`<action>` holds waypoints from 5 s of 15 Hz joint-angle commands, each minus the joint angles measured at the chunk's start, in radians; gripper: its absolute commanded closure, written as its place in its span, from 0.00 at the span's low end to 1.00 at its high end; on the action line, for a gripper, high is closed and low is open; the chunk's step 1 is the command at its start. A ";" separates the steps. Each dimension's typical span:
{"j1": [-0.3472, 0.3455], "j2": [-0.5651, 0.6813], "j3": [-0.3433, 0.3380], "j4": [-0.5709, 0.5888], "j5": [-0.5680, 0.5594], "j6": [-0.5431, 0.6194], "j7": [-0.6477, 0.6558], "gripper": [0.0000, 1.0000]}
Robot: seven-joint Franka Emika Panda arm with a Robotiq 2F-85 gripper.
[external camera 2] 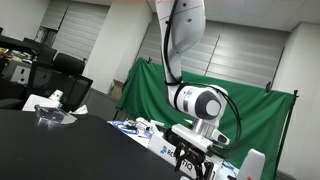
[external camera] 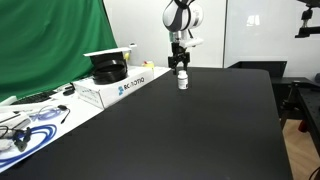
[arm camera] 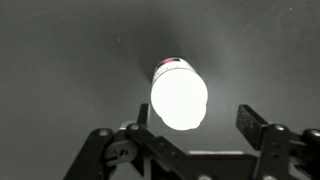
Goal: Move the bottle forward
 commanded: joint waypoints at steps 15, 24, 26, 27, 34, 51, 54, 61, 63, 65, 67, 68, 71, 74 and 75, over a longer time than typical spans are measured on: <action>0.049 -0.142 -0.022 -0.170 -0.031 0.098 0.022 0.81; 0.121 -0.356 -0.041 -0.547 -0.118 0.290 0.021 0.81; 0.124 -0.416 -0.041 -0.626 -0.130 0.318 0.019 0.81; 0.125 -0.450 -0.042 -0.666 -0.136 0.327 0.017 0.81; 0.119 -0.631 -0.035 -0.910 -0.155 0.371 -0.001 0.81; 0.107 -0.621 -0.032 -1.047 -0.138 0.409 -0.056 0.81; 0.106 -0.614 -0.032 -1.054 -0.139 0.431 -0.058 0.81; 0.107 -0.582 -0.030 -1.053 -0.143 0.450 -0.060 0.81; 0.105 -0.598 -0.027 -1.056 -0.138 0.441 -0.070 0.29; 0.103 -0.635 -0.023 -1.063 -0.131 0.421 -0.081 0.18; 0.105 -0.688 -0.023 -1.071 -0.131 0.399 -0.085 0.04; 0.105 -0.711 -0.019 -1.073 -0.124 0.389 -0.095 0.00; 0.111 -0.791 -0.024 -1.077 -0.122 0.356 -0.110 0.00; 0.120 -0.849 -0.029 -1.080 -0.150 0.309 -0.123 0.00; 0.120 -0.792 -0.031 -1.052 -0.141 0.335 -0.112 0.00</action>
